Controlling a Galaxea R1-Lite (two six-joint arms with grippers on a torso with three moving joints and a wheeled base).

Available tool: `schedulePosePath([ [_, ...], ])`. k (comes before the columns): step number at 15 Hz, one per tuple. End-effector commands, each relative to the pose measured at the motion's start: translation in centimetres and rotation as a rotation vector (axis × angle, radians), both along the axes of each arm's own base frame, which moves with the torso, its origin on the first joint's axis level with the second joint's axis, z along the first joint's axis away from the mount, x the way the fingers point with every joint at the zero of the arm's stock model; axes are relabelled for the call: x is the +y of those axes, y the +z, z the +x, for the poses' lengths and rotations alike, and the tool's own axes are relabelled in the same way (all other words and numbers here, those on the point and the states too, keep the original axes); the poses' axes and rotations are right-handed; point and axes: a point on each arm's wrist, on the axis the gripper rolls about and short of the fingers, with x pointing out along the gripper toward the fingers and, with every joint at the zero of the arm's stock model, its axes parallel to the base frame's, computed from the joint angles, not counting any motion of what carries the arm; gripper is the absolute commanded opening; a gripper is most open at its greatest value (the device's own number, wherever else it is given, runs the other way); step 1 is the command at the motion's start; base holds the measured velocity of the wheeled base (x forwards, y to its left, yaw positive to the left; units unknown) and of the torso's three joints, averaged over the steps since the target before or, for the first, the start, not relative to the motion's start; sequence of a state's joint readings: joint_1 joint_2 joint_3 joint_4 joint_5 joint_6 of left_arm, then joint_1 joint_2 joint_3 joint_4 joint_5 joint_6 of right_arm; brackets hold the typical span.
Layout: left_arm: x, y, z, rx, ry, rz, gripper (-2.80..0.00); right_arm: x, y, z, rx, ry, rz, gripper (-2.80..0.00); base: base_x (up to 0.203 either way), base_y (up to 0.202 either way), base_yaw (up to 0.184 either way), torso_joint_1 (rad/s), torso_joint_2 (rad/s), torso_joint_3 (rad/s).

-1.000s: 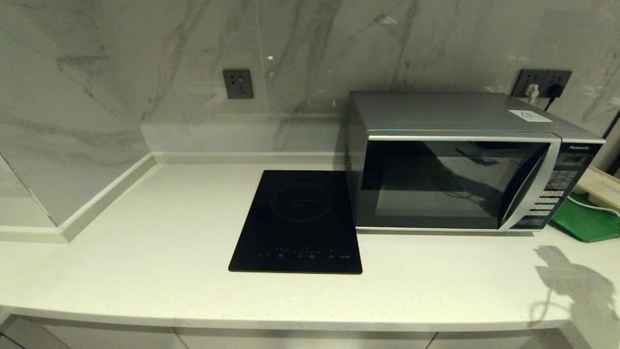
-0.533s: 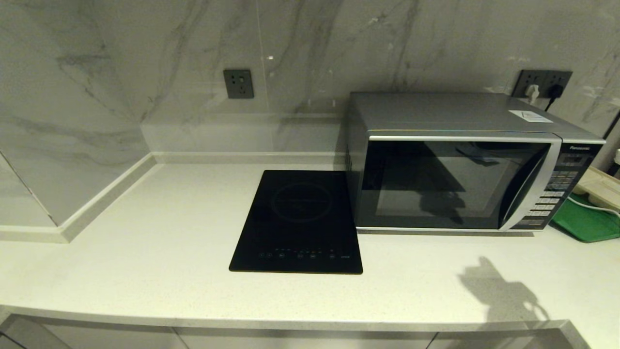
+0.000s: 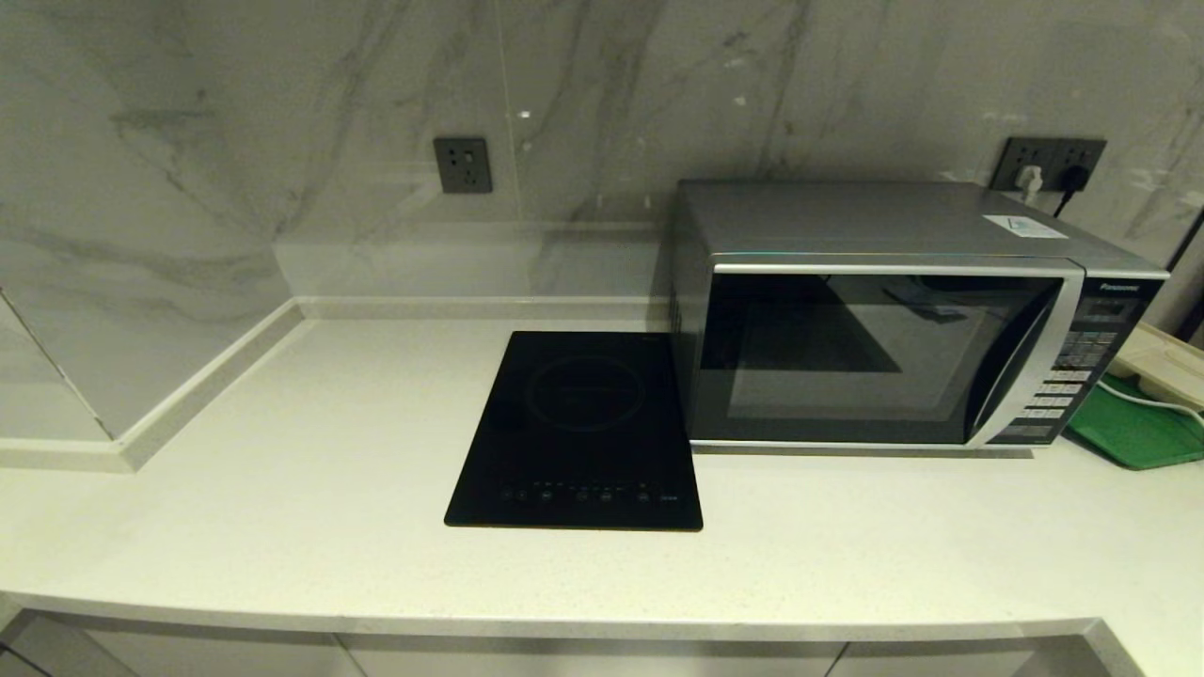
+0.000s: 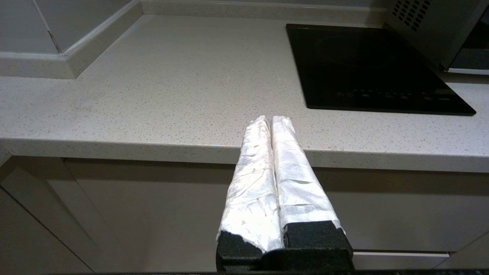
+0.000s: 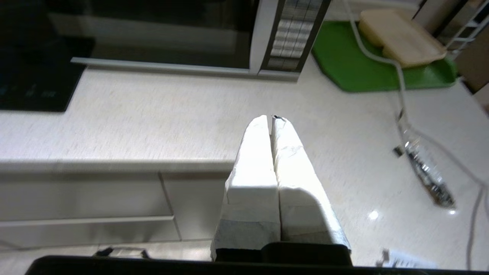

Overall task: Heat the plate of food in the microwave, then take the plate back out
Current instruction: Open the microwave oven

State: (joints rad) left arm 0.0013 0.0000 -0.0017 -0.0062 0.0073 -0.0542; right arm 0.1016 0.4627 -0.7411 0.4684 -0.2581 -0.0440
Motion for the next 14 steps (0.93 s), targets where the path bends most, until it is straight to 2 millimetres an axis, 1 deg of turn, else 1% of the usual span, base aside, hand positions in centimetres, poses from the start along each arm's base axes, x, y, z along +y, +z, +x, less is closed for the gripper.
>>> schedulePosePath([
  [1, 0.0, 0.0, 0.0, 0.000, 0.001, 0.000, -2.80, -0.3, -2.7, -3.6, -0.086, 0.040, 0.060, -2.80, 0.000, 0.000, 0.000, 0.000, 0.00, 0.000],
  [2, 0.0, 0.0, 0.0, 0.000, 0.001, -0.001, -2.80, -0.3, -3.0, -3.5, -0.081, 0.052, 0.148, -2.80, 0.000, 0.000, 0.000, 0.000, 0.00, 0.000],
  [3, 0.0, 0.0, 0.0, 0.000, 0.001, -0.001, -2.80, -0.1, -3.2, -3.3, -0.065, 0.087, 0.191, -2.80, 0.000, 0.000, 0.000, 0.000, 0.00, 0.000],
  [4, 0.0, 0.0, 0.0, 0.000, 0.001, -0.001, -2.80, 0.1, -3.3, -3.3, -0.064, 0.081, 0.193, -2.80, 0.000, 0.000, 0.000, 0.000, 0.00, 0.000],
  [6, 0.0, 0.0, 0.0, 0.000, 0.001, -0.001, -2.80, 0.6, -3.5, -3.5, -0.061, 0.169, 0.170, -2.80, 0.000, 0.000, 0.000, 0.000, 0.00, 0.000],
  [9, 0.0, 0.0, 0.0, 0.000, 0.001, 0.000, -2.80, 0.8, -7.1, -3.9, -0.035, 0.195, 0.125, -2.80, 0.000, 0.000, 0.000, 0.000, 0.00, 0.000],
  [12, 0.0, 0.0, 0.0, 0.000, 0.001, -0.001, -2.80, 0.9, -9.0, -3.9, -0.020, 0.197, 0.133, -2.80, 0.000, 0.000, 0.000, 0.000, 0.00, 0.000],
  [14, 0.0, 0.0, 0.0, 0.000, 0.001, -0.001, -2.80, 0.9, -11.7, -3.7, 0.009, 0.203, 0.126, -2.80, 0.000, 0.000, 0.000, 0.000, 0.00, 0.000],
])
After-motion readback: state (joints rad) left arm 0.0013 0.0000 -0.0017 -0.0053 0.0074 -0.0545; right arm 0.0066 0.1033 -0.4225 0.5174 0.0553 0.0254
